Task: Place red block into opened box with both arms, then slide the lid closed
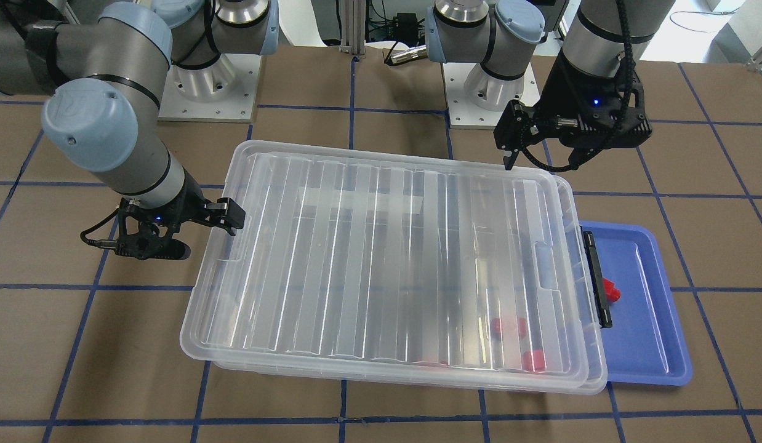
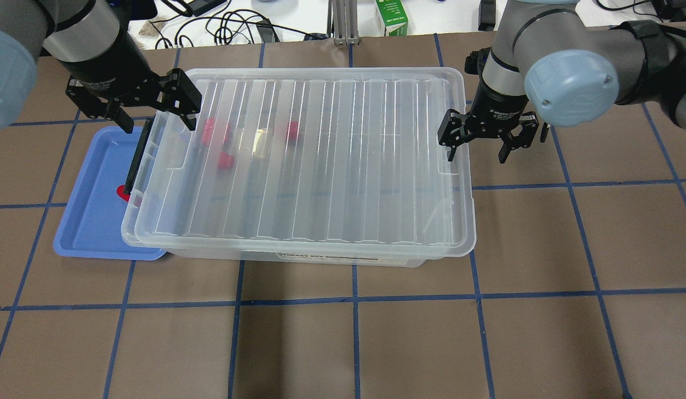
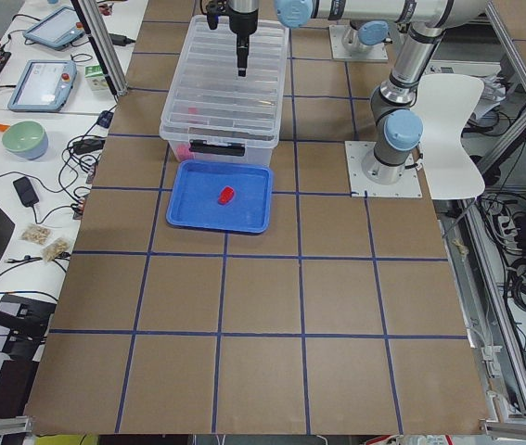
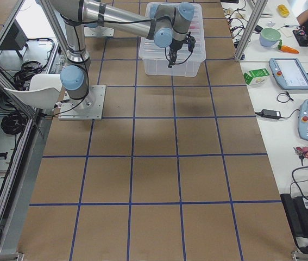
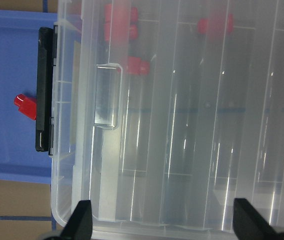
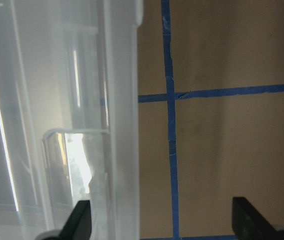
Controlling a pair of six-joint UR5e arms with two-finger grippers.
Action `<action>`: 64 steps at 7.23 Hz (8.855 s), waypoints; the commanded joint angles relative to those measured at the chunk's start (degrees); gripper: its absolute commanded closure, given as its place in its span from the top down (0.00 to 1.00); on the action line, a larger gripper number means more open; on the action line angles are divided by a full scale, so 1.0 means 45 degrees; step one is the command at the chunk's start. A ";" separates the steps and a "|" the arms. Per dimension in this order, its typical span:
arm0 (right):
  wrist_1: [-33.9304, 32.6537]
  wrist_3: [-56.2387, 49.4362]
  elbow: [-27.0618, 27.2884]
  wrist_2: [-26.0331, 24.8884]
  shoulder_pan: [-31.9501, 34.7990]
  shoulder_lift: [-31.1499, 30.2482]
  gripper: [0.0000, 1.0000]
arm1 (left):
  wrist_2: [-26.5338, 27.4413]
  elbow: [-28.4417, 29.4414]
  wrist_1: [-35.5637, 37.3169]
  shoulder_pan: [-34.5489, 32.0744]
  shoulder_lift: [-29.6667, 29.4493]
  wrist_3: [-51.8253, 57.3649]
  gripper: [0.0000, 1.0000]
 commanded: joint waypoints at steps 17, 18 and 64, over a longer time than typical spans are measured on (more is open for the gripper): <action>-0.0079 -0.2542 -0.0594 -0.1428 -0.2262 0.0181 1.00 | -0.0002 0.0000 0.0000 0.0000 0.0000 -0.0020 1.00; -0.0098 -0.2835 -0.0634 -0.1428 -0.2418 0.0201 1.00 | -0.0002 0.0000 0.0000 0.0000 0.0000 0.0000 1.00; 0.3358 -0.4556 -0.3154 -0.2268 -0.3455 -0.0990 1.00 | -0.1584 -0.1904 0.5791 0.6269 -0.5237 -0.2075 0.00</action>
